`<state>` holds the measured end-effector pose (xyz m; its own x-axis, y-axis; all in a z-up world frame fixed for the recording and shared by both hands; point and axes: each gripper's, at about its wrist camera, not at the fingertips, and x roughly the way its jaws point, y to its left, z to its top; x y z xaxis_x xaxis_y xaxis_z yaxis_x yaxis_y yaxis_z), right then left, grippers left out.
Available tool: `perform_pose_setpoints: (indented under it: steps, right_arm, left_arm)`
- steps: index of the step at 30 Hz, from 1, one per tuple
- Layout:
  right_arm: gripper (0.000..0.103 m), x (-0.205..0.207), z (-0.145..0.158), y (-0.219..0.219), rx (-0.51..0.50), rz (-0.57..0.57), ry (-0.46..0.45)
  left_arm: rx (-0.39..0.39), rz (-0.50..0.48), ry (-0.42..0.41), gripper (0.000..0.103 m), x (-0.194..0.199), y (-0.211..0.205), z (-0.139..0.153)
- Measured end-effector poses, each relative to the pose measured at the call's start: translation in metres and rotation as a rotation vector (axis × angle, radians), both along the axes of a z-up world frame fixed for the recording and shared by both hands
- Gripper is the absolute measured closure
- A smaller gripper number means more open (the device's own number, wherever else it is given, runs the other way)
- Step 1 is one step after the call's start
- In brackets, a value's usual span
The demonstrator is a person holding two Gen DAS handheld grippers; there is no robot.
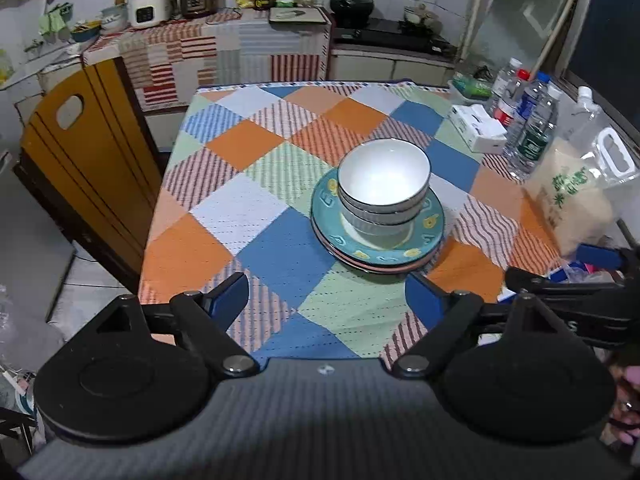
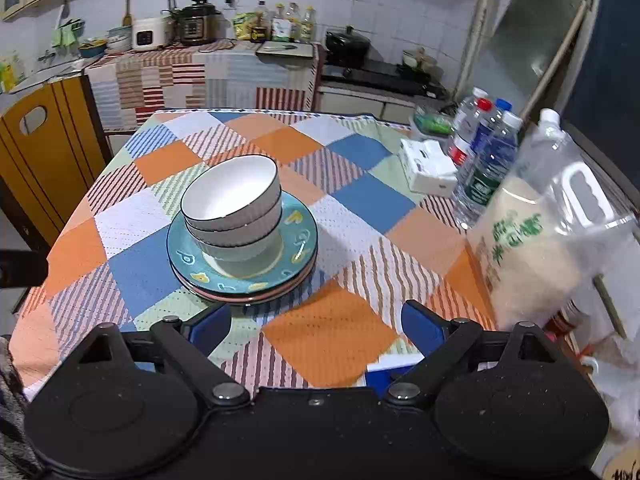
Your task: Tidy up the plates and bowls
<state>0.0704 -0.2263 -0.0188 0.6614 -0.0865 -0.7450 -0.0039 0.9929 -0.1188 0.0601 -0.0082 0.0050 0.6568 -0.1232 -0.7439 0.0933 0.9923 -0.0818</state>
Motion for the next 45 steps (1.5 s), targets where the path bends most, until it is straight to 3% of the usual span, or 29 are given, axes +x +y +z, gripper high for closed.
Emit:
perform_pose_setpoints:
  steps: [5,13,18,27,36,45]
  right_arm:
    - [0.008,-0.011,0.010,0.002,-0.030,-0.004,-0.015]
    - [0.007,-0.016,0.012,0.005,-0.039,0.004,-0.006]
    - [0.007,-0.020,0.012,0.005,-0.042,-0.002,-0.013]
    - [0.007,-0.033,0.011,0.007,-0.034,0.012,-0.063]
    - [0.007,-0.040,0.015,0.009,-0.014,0.017,-0.121]
    - [0.007,-0.038,0.012,0.009,-0.013,0.015,-0.118]
  left_arm:
    - [0.026,0.060,-0.051,0.012,-0.005,0.000,0.001]
    - [0.043,0.078,-0.042,0.010,-0.010,-0.005,-0.008]
    - [0.014,0.089,-0.053,0.007,-0.014,-0.004,-0.011]
    - [-0.011,0.142,-0.151,0.003,-0.027,0.001,-0.011]
    - [0.026,0.132,-0.128,0.000,-0.024,-0.002,-0.013]
    - [0.028,0.161,-0.109,0.000,-0.023,-0.001,-0.016]
